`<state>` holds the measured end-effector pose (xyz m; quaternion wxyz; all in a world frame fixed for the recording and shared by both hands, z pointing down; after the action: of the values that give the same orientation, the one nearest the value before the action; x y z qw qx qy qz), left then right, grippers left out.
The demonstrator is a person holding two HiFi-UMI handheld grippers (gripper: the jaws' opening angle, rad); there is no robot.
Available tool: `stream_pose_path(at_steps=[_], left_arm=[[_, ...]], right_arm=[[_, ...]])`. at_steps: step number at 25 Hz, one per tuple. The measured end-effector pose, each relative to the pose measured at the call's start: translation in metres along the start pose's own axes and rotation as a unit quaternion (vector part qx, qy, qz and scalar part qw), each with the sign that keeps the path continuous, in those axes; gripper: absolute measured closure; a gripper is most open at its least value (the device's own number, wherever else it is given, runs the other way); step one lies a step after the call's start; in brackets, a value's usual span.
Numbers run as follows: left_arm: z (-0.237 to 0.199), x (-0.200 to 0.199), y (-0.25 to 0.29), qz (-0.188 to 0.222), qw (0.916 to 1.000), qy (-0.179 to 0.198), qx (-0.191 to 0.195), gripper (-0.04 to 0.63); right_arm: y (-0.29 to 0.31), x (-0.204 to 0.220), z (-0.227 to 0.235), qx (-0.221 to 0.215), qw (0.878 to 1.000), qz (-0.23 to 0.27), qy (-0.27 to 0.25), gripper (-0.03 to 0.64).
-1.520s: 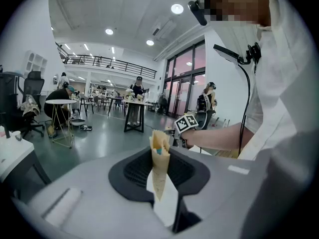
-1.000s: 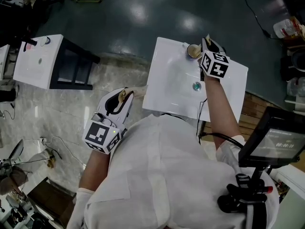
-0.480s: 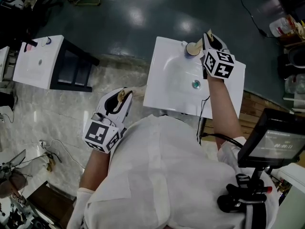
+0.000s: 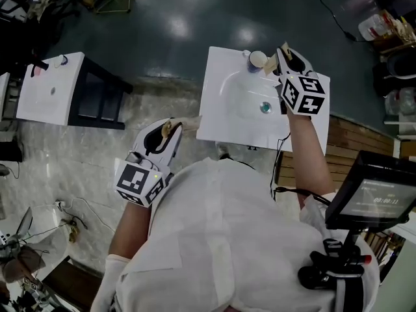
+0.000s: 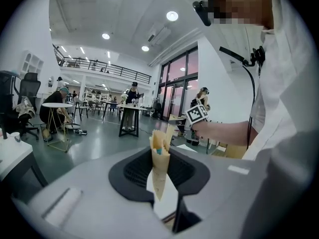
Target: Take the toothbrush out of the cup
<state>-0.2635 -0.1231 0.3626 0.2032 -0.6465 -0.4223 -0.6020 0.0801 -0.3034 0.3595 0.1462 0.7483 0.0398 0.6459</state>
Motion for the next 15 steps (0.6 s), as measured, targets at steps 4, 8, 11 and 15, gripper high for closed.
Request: stream_pose_path(at_steps=[4, 8, 11, 15], left_arm=[[0.014, 0.009, -0.022, 0.004, 0.9998, 0.005, 0.019, 0.522], [0.019, 0.016, -0.028, 0.000, 0.9995, 0.007, 0.032, 0.522], [0.017, 0.016, -0.020, -0.006, 0.9990, 0.005, 0.043, 0.522], [0.019, 0.018, -0.017, -0.010, 0.9983, 0.005, 0.057, 0.522]], right_arm=[[-0.045, 0.008, -0.018, -0.002, 1.000, -0.002, 0.002, 0.568], [-0.070, 0.020, -0.031, -0.012, 1.000, -0.011, 0.003, 0.568], [-0.077, 0.031, -0.034, -0.019, 1.000, -0.024, 0.006, 0.568], [-0.097, 0.043, -0.045, -0.030, 0.999, -0.036, 0.007, 0.568]])
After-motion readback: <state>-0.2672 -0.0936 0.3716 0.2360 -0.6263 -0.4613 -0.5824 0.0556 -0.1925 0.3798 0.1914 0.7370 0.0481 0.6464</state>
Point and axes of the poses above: the fingertips, and each gripper's own axes: y forward along the fingers, z to its right, x out of its underside, the point moved 8 cm from there along -y, backward along the fingers, and after that the axes turned 11 degrees about x, right-handed, at the moved point
